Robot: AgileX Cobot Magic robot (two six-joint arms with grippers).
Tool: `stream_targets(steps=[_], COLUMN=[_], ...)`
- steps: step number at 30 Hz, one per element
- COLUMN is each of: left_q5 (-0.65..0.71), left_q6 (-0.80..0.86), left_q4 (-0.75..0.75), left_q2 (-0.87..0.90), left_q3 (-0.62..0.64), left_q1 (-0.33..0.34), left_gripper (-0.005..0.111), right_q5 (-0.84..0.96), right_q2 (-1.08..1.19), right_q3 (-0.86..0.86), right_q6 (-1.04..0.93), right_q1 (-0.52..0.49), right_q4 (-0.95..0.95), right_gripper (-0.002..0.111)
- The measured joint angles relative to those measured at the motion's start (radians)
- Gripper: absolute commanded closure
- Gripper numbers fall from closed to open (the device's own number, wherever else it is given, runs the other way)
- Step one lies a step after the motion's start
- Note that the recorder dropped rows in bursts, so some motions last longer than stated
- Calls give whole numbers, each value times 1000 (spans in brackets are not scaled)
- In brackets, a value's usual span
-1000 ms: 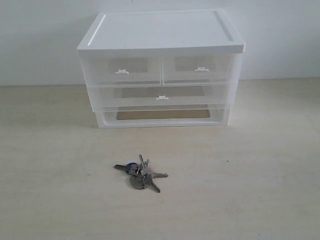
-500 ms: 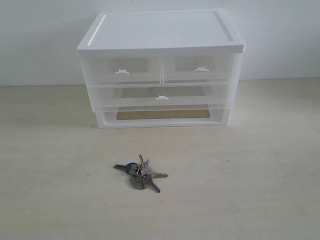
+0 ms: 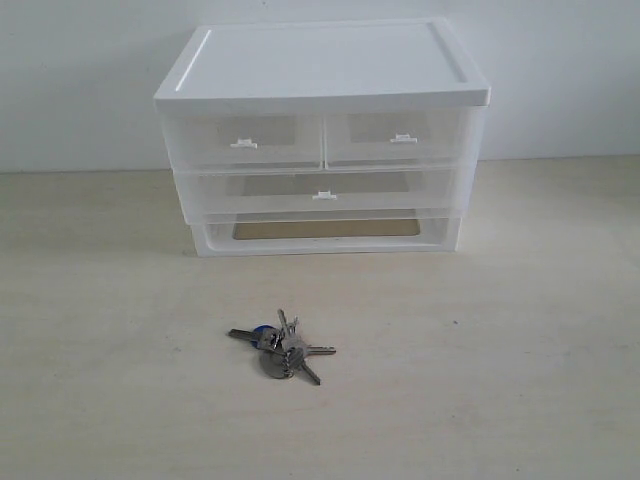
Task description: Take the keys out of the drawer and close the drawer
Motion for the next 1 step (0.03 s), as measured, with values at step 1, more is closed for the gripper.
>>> stream_targets(steps=[1], left_q5=[0], left_q6=[0], left_q4=[0], left_q2=[0], left_q3=[0], left_q1=[0], left_gripper=[102], right_q5=[0], right_q2=[0], right_q3=[0], right_q6=[2], right_q1=[0], right_q4=[0], right_gripper=[109])
